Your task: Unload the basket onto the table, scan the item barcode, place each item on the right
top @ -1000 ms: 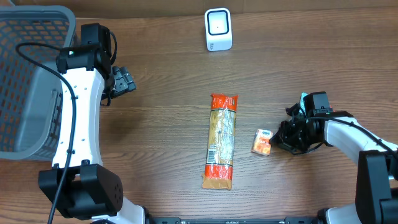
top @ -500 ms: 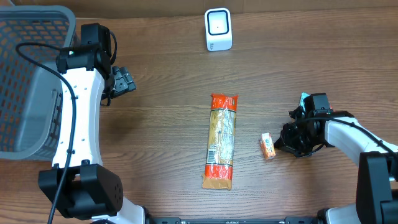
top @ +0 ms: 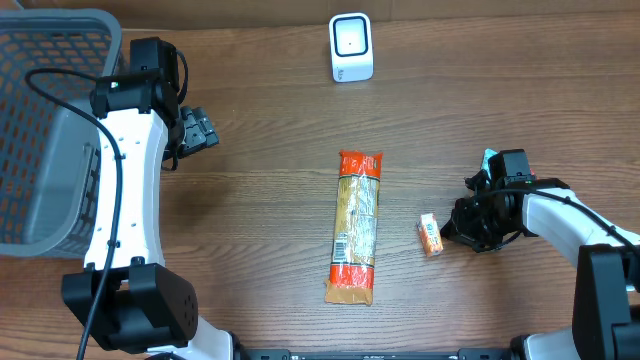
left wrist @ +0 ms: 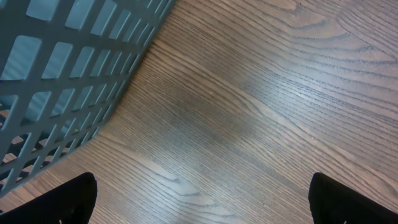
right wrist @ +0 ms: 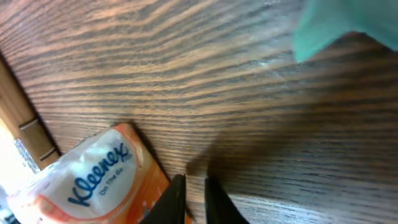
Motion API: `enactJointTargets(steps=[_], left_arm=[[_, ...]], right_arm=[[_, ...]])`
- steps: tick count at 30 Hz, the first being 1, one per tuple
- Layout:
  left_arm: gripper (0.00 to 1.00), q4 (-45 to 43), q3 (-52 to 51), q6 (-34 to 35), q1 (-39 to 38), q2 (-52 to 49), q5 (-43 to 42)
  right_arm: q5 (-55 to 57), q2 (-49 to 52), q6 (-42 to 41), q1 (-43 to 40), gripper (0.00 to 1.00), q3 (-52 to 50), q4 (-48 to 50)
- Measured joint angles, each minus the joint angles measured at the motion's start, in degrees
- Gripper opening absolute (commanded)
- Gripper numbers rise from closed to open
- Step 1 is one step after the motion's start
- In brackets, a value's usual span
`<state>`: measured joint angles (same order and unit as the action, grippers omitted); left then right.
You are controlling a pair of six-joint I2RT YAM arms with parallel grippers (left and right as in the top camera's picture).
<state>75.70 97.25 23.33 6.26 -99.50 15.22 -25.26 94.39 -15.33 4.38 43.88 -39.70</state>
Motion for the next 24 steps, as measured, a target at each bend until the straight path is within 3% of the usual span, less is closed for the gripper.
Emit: enactJointTargets(steps=[6, 12, 14, 15, 16, 17, 24], left_arm=[[1.0, 0.0, 0.0, 0.0, 0.0, 0.0, 0.0], [1.0, 0.0, 0.0, 0.0, 0.0, 0.0, 0.0], [1.0, 0.0, 0.0, 0.0, 0.0, 0.0, 0.0], [1.0, 0.0, 0.0, 0.0, 0.0, 0.0, 0.0], [1.0, 0.0, 0.0, 0.0, 0.0, 0.0, 0.0], [1.0, 0.0, 0.0, 0.0, 0.0, 0.0, 0.0], [1.0, 0.0, 0.0, 0.0, 0.0, 0.0, 0.0]], right_arm=[[3.0, -1.0, 0.4, 0.0, 0.1, 3.0, -4.9], [4.1, -8.4, 0.5, -0.1, 0.19, 13.4, -13.1], [4.3, -10.7, 0.6, -0.1, 0.3, 16.6, -15.7], [4.3, -11.8, 0.3, -0.1, 0.44, 17.7, -16.7], [4.3, -12.6, 0.3, 0.1, 0.65, 18.4, -17.1], [4.1, -13.1, 0.6, 0.2, 1.0, 18.7, -17.3], [-1.7, -13.3, 0.3, 1.3, 1.0, 18.7, -12.6]])
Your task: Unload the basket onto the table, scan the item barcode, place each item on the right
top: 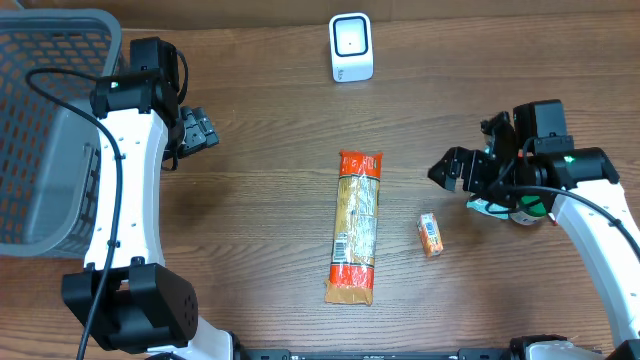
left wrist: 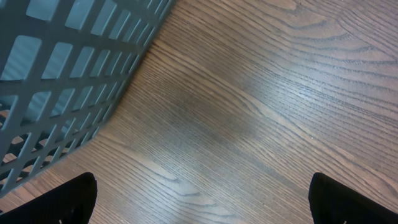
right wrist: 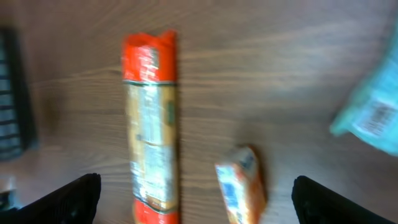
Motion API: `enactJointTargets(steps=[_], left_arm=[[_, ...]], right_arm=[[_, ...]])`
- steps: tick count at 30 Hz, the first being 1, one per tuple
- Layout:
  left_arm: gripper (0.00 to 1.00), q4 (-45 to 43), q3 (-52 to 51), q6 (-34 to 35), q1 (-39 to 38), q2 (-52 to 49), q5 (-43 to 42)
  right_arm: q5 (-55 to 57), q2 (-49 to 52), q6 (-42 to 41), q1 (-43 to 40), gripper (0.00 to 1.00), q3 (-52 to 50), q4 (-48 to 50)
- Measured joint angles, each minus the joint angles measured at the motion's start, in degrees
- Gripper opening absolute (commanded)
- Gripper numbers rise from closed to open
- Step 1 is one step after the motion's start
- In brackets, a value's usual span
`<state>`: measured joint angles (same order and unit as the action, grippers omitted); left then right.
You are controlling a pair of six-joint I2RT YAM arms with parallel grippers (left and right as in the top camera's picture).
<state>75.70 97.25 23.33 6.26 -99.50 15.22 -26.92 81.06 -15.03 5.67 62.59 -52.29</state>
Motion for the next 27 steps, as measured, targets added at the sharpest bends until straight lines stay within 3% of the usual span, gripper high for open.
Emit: enactJointTargets(steps=[3, 8, 16, 27], left_arm=[[1.0, 0.0, 0.0, 0.0, 0.0, 0.0, 0.0], [1.0, 0.0, 0.0, 0.0, 0.0, 0.0, 0.0], [1.0, 0.0, 0.0, 0.0, 0.0, 0.0, 0.0], [1.0, 0.0, 0.0, 0.0, 0.0, 0.0, 0.0]], right_arm=[[-3.4, 0.0, 0.1, 0.2, 0.94, 0.0, 2.7], [-3.0, 0.0, -1.4, 4.7, 0.93, 0.0, 2.6], [17.6, 2.1, -8.6, 21.3, 0.93, 0.0, -1.1], [31.1, 6.8, -9.9, 24.5, 0.88, 0.0, -10.0]])
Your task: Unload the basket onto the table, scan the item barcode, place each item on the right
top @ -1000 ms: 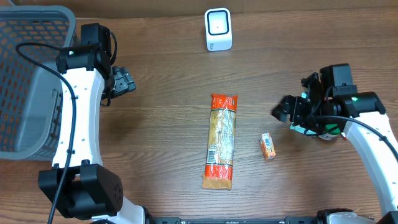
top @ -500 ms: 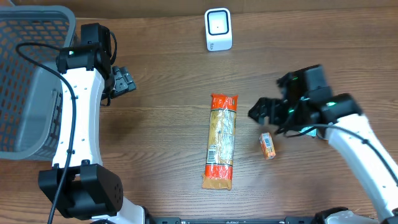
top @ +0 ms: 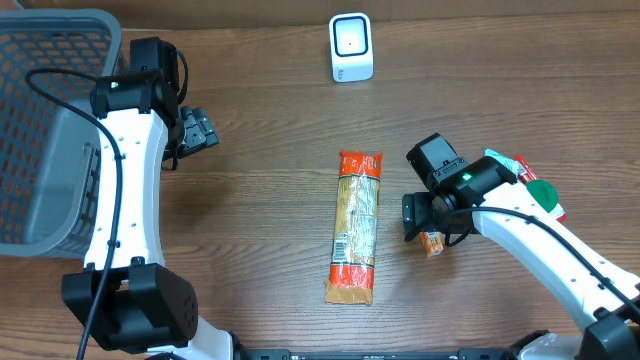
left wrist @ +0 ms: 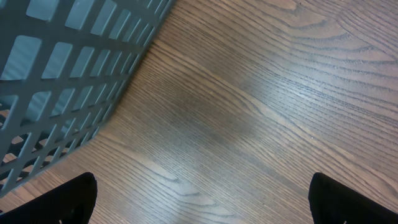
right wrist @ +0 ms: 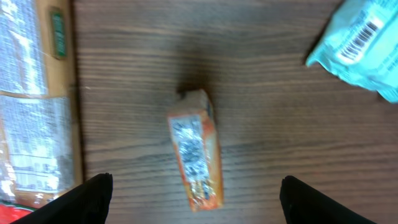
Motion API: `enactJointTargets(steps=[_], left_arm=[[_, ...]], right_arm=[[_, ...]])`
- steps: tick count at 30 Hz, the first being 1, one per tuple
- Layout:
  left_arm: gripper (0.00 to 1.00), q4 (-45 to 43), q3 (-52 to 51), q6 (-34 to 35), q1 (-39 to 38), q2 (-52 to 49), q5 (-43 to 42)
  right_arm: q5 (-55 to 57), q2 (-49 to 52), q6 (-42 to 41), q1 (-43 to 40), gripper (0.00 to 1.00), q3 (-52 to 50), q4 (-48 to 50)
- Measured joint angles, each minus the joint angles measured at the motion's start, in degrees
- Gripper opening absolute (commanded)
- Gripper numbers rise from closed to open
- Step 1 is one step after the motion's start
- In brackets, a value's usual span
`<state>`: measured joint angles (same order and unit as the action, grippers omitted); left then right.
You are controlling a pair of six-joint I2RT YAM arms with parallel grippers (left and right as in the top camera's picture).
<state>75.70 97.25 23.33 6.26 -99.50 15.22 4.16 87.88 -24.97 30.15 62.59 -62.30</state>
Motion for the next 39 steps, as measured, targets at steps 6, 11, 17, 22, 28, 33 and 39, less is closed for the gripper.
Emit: enactJointTargets(steps=[6, 11, 17, 22, 28, 33, 39], left_arm=[[0.99, 0.0, 0.0, 0.0, 0.0, 0.0, 0.0], [1.0, 0.0, 0.0, 0.0, 0.0, 0.0, 0.0], [1.0, 0.0, 0.0, 0.0, 0.0, 0.0, 0.0], [1.0, 0.0, 0.0, 0.0, 0.0, 0.0, 0.0], [1.0, 0.0, 0.0, 0.0, 0.0, 0.0, 0.0], [1.0, 0.0, 0.0, 0.0, 0.0, 0.0, 0.0], [1.0, 0.0, 0.0, 0.0, 0.0, 0.0, 0.0]], right_arm=[[1.1, 0.4, -0.5, 0.0, 0.3, 0.0, -0.2], [2.9, 0.8, -1.7, -0.2, 0.04, 0.0, -0.4], [5.3, 0.9, -4.1, -2.1, 0.04, -0.6, 0.4], [5.4, 0.9, -4.7, -2.4, 0.04, -5.6, 4.7], [1.8, 0.9, -4.8, -2.4, 0.04, -7.0, 6.8], [-10.0, 0.9, 2.0, -2.4, 0.04, -7.0, 10.7], [-22.5, 0.9, 9.8, -2.4, 0.04, -7.0, 11.5]])
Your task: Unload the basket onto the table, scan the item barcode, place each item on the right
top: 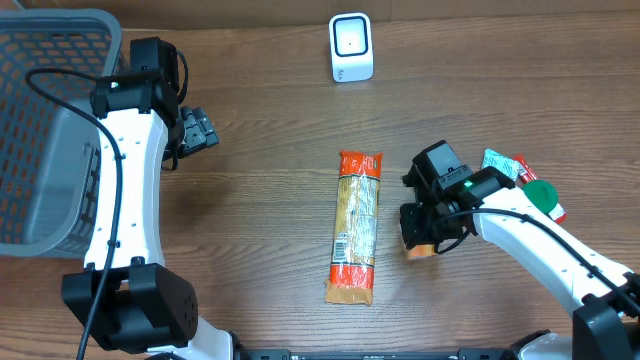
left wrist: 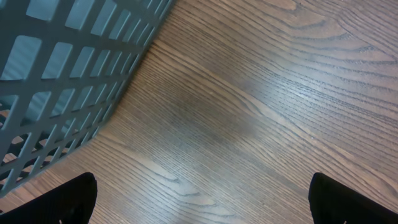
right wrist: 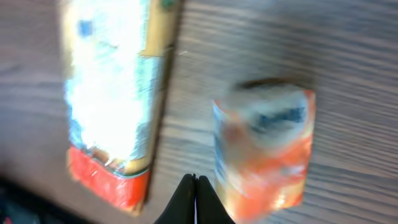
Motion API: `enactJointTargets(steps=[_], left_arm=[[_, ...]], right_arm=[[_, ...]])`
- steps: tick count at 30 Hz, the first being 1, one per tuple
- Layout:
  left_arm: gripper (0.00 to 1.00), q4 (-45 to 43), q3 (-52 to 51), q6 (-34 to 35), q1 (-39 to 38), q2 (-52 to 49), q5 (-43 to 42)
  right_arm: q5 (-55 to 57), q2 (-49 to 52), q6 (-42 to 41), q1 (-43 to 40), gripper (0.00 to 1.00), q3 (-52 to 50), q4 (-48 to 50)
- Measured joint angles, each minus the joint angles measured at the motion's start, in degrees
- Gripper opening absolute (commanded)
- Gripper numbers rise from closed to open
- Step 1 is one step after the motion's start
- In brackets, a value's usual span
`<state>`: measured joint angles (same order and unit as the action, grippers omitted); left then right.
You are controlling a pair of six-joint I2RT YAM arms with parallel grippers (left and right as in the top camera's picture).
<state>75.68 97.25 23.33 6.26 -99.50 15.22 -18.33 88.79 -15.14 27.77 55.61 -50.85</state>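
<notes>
A small orange tissue pack [top: 421,251] [right wrist: 264,149] lies on the wood table right of a long red-ended pasta packet [top: 358,226] [right wrist: 112,99]. My right gripper [top: 414,228] [right wrist: 194,194] is low between the two. It is shut with its fingertips together and nothing between them, and the pack lies just to their right. The wrist view is blurred. The white scanner [top: 351,47] stands at the far edge. My left gripper [top: 200,130] [left wrist: 199,205] hangs open over bare wood beside the basket.
A grey mesh basket [top: 50,130] [left wrist: 56,68] fills the left side. A teal packet [top: 497,159] and a red-and-green item [top: 537,192] lie at the right, partly under my right arm.
My right gripper was open above the tissue pack; now it is shut, lower, at the pack's left side. The pack sits slightly nearer the front and shows a broader face. Left arm unchanged.
At first my right gripper was shut, low on the table just right of the tissue pack. It then stood raised and open farther right, over the teal packet. Later it was open above the pack, and now it is shut beside it. The left arm stayed still.
</notes>
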Motion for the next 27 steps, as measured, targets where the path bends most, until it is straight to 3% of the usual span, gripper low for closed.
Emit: enactJointTargets(steps=[5, 10, 11, 18, 27], left_arm=[[1.0, 0.0, 0.0, 0.0, 0.0, 0.0, 0.0], [1.0, 0.0, 0.0, 0.0, 0.0, 0.0, 0.0], [1.0, 0.0, 0.0, 0.0, 0.0, 0.0, 0.0], [1.0, 0.0, 0.0, 0.0, 0.0, 0.0, 0.0], [1.0, 0.0, 0.0, 0.0, 0.0, 0.0, 0.0]], right_arm=[[-2.9, 0.0, 2.1, -0.5, 0.04, 0.0, 0.2], [-3.4, 0.0, 2.2, -3.4, 0.34, 0.6, -0.1], [-2.9, 0.0, 2.2, -3.9, 0.35, 0.6, -0.5], [0.7, 0.0, 2.9, -4.5, 0.3, -0.1, -0.8], [2.3, 0.0, 3.0, -4.5, 0.3, -6.4, 7.0]])
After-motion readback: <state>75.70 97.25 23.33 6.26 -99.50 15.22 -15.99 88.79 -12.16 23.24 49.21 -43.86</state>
